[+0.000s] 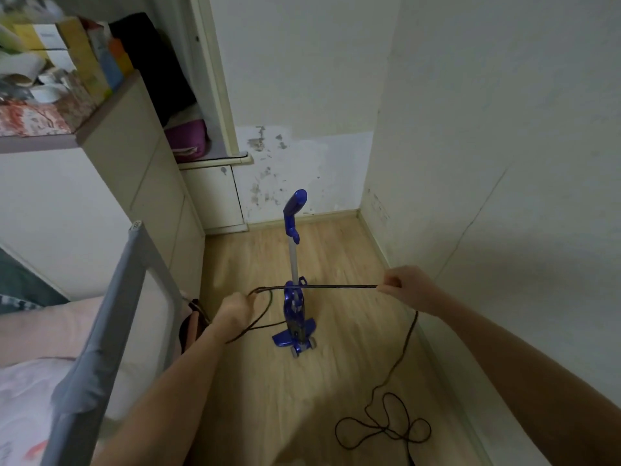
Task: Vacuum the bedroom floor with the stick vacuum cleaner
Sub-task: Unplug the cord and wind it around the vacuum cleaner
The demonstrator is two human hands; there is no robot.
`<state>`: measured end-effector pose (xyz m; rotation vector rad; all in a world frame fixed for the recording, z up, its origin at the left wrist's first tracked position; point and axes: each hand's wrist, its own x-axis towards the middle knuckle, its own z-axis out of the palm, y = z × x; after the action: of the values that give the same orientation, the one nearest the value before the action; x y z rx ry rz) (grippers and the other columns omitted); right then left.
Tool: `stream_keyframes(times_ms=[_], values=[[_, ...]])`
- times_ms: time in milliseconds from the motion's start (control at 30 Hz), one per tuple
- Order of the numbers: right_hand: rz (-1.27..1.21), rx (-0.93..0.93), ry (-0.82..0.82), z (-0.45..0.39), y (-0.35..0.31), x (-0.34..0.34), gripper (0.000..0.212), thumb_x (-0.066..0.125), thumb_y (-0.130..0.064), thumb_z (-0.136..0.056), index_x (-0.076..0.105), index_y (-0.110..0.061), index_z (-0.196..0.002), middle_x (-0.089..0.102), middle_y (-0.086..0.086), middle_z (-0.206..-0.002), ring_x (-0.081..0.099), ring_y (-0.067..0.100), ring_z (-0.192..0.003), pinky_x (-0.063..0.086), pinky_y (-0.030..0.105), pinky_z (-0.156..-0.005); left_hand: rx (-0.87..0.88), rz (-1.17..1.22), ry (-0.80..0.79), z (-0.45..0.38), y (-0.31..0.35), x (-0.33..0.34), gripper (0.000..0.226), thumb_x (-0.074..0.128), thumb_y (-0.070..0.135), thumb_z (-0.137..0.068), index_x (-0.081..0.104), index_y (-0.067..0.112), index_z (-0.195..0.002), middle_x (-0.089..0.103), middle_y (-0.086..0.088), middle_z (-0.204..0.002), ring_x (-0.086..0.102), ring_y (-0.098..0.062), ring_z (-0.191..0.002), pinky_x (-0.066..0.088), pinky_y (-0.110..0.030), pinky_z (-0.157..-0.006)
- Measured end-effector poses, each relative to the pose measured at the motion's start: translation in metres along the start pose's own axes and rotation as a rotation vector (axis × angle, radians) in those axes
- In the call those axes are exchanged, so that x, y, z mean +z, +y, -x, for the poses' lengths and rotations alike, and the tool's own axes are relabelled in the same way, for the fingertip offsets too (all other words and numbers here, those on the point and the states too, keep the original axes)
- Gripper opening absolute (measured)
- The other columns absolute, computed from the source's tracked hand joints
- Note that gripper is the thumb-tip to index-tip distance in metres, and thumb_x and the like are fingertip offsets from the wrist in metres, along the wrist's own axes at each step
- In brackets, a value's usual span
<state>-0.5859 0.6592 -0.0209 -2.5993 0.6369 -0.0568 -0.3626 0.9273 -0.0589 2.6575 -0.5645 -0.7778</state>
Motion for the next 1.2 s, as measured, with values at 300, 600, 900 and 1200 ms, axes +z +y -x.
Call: stream_keyframes(times_ms=[300, 600, 900, 1200], values=[[0.33, 0.042, -0.253, -0.001, -0.051, 0.04, 0.025, 0.041, -0.006, -0.099, 0.061, 0.0, -0.112, 0.063, 0.016, -0.112, 0.061, 0.028, -0.104, 0.043, 0.03, -0.08, -0.126, 1.089, -0.299, 0.015, 0.032, -0.001, 0.037, 0.029, 0.018, -0.104, 0.044, 0.014, -0.071, 0.034, 0.002, -0.054, 0.027, -0.008, -0.04, 0.023, -0.019, -0.034], [-0.01, -0.311, -0.271, 0.009, -0.097, 0.019, 0.024, 0.054, -0.025, -0.098, 0.071, -0.009, -0.106, 0.069, 0.003, -0.089, 0.064, 0.012, -0.078, 0.044, 0.014, -0.069, 0.192, 0.955, -0.224, 0.046, 0.069, -0.001, 0.033, 0.028, 0.023, -0.106, 0.048, 0.01, -0.083, 0.065, -0.002, -0.058, 0.064, -0.013, -0.053, 0.052, -0.021, -0.054], [-0.268, -0.241, -0.03, 0.012, -0.104, 0.016, 0.018, 0.06, -0.022, -0.095, 0.072, -0.011, -0.088, 0.052, -0.008, -0.057, 0.046, 0.001, -0.049, 0.031, 0.014, -0.049, 0.288, 0.924, -0.4, 0.063, 0.087, 0.018, 0.04, 0.032, 0.025, -0.104, 0.047, 0.013, -0.069, 0.028, 0.002, -0.05, 0.021, -0.011, -0.041, 0.014, -0.025, -0.043], [-0.213, -0.121, 0.008, 0.025, -0.047, 0.012, 0.011, 0.068, -0.023, -0.089, 0.067, -0.016, -0.081, 0.061, -0.005, -0.07, 0.05, 0.001, -0.063, 0.036, 0.012, -0.061, -0.002, 1.033, -0.478, 0.04, 0.043, 0.009, 0.033, 0.042, 0.025, -0.101, 0.049, 0.013, -0.071, 0.028, 0.005, -0.054, 0.02, -0.006, -0.041, 0.015, -0.02, -0.038]])
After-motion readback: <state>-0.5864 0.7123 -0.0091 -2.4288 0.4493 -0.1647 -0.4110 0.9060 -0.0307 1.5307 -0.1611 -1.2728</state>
